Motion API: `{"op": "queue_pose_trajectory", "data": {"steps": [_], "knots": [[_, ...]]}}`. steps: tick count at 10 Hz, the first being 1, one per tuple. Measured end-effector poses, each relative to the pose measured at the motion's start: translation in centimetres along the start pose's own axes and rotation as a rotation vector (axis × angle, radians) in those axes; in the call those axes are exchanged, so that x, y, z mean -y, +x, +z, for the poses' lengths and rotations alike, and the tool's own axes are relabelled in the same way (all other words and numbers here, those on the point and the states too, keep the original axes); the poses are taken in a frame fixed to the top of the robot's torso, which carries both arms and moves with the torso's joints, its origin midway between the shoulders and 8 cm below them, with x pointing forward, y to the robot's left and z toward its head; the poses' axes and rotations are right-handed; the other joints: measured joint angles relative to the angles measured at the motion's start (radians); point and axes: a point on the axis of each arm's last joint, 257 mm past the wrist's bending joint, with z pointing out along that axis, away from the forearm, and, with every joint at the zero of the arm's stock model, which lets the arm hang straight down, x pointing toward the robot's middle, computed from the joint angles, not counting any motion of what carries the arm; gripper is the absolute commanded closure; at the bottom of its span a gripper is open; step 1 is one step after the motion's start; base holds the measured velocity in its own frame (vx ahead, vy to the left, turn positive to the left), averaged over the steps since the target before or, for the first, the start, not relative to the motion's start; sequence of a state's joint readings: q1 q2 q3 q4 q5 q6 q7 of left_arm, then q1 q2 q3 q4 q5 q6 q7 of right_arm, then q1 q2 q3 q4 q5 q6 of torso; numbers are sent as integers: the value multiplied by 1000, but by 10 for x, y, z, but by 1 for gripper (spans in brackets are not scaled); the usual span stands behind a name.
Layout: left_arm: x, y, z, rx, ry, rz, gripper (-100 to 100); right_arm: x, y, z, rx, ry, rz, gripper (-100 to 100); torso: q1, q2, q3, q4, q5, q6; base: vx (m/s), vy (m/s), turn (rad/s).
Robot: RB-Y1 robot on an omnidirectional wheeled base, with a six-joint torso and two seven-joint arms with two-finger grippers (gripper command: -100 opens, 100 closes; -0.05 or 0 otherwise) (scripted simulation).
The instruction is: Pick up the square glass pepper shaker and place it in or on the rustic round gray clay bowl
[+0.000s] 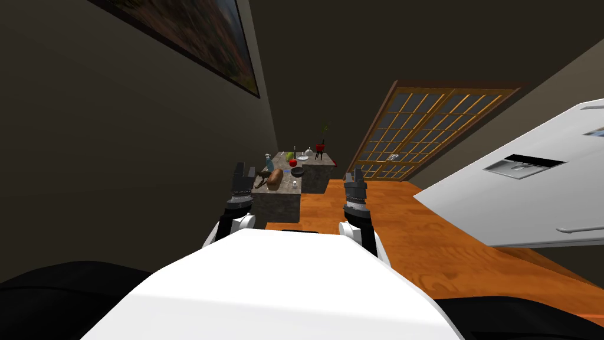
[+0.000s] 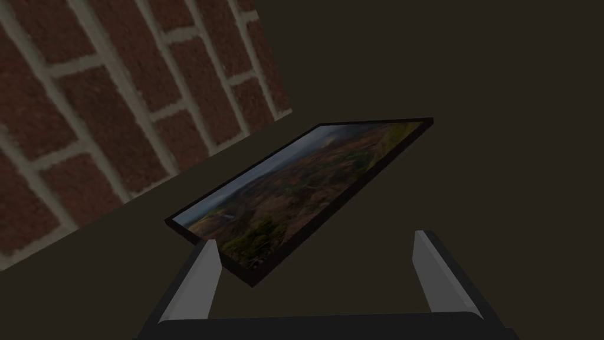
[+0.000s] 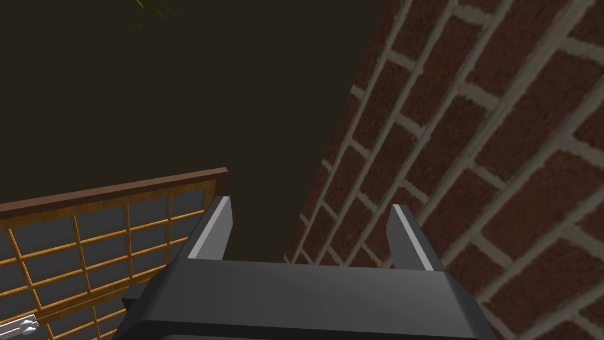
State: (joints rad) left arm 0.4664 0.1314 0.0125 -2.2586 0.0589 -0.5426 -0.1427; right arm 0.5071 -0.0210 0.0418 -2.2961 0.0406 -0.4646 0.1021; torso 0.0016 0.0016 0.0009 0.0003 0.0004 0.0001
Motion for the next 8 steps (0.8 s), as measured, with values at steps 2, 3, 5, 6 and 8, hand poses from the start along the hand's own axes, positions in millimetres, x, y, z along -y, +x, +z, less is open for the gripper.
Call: {"op": "queue_pose_trajectory", "data": {"steps": [2,3,5,6,8], "knots": [[-14,15,-5,-45,-15,32,-100,0,0,0,0,0,0,0,1,1,0,0,0,0,-37,34,15],[-21,24,-8,-67,-24,48,-100,0,0,0,0,0,0,0,1,0,0,0,0,0,-39,35,12],[-36,43,-10,-112,-38,80,-100,0,0,0,0,0,0,0,1,1,1,0,0,0,-46,31,18],[-44,55,-13,-133,-45,94,-100,0,0,0,0,0,0,0,0,1,1,0,0,0,-37,29,13],[-59,74,-19,-176,-60,128,-100,0,0,0,0,0,0,0,0,0,0,0,0,0,-29,31,13]]}}
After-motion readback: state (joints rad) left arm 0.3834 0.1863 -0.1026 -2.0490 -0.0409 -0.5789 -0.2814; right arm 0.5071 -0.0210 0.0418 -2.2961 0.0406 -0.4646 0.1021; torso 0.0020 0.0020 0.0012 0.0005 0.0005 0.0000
